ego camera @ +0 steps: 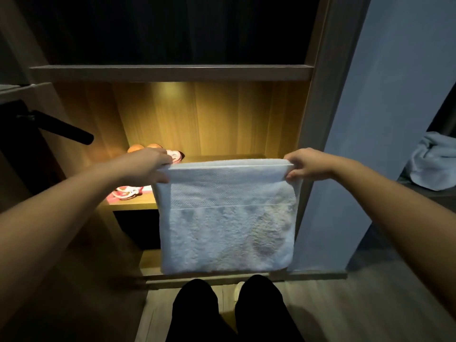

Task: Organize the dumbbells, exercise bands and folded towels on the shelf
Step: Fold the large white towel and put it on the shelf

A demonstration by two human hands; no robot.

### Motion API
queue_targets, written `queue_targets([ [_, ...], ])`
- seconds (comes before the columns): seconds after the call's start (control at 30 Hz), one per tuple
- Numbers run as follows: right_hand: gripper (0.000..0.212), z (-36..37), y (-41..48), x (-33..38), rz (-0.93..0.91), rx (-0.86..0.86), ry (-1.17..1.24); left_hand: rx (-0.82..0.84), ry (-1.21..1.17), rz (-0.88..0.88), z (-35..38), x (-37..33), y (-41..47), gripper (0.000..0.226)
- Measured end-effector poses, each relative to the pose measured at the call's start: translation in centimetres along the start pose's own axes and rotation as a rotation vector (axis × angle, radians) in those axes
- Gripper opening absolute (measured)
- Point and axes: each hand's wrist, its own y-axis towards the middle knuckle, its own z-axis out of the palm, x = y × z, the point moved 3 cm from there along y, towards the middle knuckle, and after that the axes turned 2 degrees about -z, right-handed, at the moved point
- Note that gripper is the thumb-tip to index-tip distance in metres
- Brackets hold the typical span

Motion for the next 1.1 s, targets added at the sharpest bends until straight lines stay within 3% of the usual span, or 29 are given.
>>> queue_targets([
  [0.17, 0.026, 1.2, 0.3, 1.0, 0.076, 0.314, -0.300, 0.074, 0.060, -0.071, 0.2, -2.1, 0.4, 0.017],
  [0.2, 0.024, 1.2, 0.3, 1.2, 0.084, 0.303, -0.357, 0.047, 0.096, -0.088, -0.3, -2.2, 0.5, 0.017],
  [0.27, 0.016, -0.1, 0.4, 1.9, 0.078, 0.057, -0.446, -0.081, 0.150, -0.118, -1.4, -2.0, 0.5, 0.013],
  [0.33, 0.015, -1.4, 0.0, 2.8, 0.037, -0.375, -0.524, -0.415, 0.200, -0.068, -2.4, -1.9, 0.0, 0.012],
  [0.37, 0.016, -1.6, -0.2, 2.9, 0.023, -0.511, -0.486, -0.534, 0.189, -0.049, -2.6, -1.7, -0.2, 0.011],
  [0.4, 0.016, -1.5, -0.2, 3.0, 0.037, -0.489, -0.425, -0.509, 0.141, -0.063, -2.5, -1.4, -0.4, 0.010],
  [0.5, 0.025, 0.4, 0.0, 2.8, 0.125, 0.159, -0.310, 0.099, 0.037, -0.129, -0.4, -1.3, 0.0, 0.014],
  [0.53, 0.027, 0.9, -0.1, 2.5, 0.155, 0.221, -0.291, 0.171, 0.020, -0.143, 0.2, -1.5, 0.2, 0.016],
  [0.6, 0.025, 1.0, -0.1, 2.0, 0.181, 0.087, -0.251, 0.090, 0.003, -0.163, 0.3, -1.9, 0.4, 0.017],
  [0.7, 0.013, 1.4, 0.3, 1.8, 0.219, -0.153, -0.344, -0.083, 0.158, -0.173, -0.2, -2.3, 0.5, 0.010],
  [0.87, 0.014, -0.4, -0.3, 2.6, 0.105, -0.658, -0.486, -0.584, 0.155, -0.166, -1.8, -1.9, 0.7, 0.006],
  [0.9, 0.016, -0.4, -0.1, 2.5, 0.096, -0.588, -0.449, -0.551, 0.111, -0.148, -1.9, -1.8, 0.6, 0.006],
  [0.93, 0.018, 0.0, 0.1, 2.6, 0.087, -0.347, -0.429, -0.369, 0.062, -0.109, -1.5, -1.7, 0.7, 0.010],
  [1.0, 0.026, 2.8, -0.1, 2.1, 0.129, 0.346, -0.357, 0.291, 0.000, -0.014, 0.9, -2.4, 0.5, 0.018],
  [1.03, 0.029, 4.1, -0.4, 1.7, 0.168, 0.520, -0.318, 0.491, -0.002, 0.001, 2.1, -2.7, 0.3, 0.020],
  [1.07, 0.030, 4.8, -0.6, 1.3, 0.186, 0.538, -0.311, 0.546, 0.017, -0.001, 3.2, -3.0, 0.3, 0.022],
  [1.1, 0.029, 5.3, -0.6, 0.8, 0.192, 0.468, -0.327, 0.499, 0.029, -0.019, 3.6, -3.2, 0.4, 0.022],
])
